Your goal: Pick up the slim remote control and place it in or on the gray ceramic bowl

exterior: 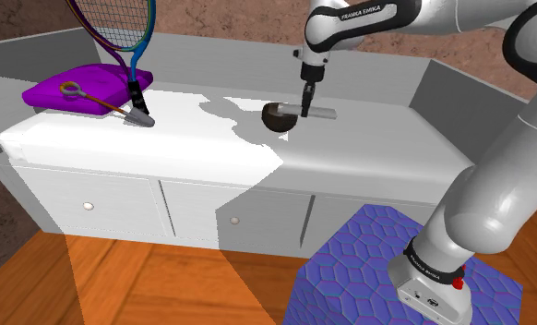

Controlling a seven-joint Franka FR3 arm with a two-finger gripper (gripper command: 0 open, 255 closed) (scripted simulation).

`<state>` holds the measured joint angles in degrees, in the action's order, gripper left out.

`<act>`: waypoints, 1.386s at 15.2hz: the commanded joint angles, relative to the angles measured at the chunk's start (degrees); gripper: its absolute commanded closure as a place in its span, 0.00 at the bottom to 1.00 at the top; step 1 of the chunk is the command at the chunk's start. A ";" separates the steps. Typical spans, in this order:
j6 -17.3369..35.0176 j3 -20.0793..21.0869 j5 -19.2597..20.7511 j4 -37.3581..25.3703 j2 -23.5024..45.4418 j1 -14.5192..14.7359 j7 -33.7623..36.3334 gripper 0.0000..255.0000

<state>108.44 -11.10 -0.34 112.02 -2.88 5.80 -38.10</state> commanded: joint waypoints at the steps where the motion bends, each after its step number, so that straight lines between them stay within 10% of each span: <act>1: -1.00 -0.54 -0.71 -4.54 3.64 -0.41 -1.17 1.00; 9: -8.24 -1.69 -5.06 -31.30 23.72 -3.85 -5.67 1.00; 15: -20.57 -0.94 -8.35 -63.99 44.21 -9.09 -6.80 1.00; 21: -14.35 -1.02 -8.07 -55.52 42.01 -8.18 -7.17 1.00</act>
<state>93.34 -12.13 -8.40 55.85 39.09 -2.44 -45.24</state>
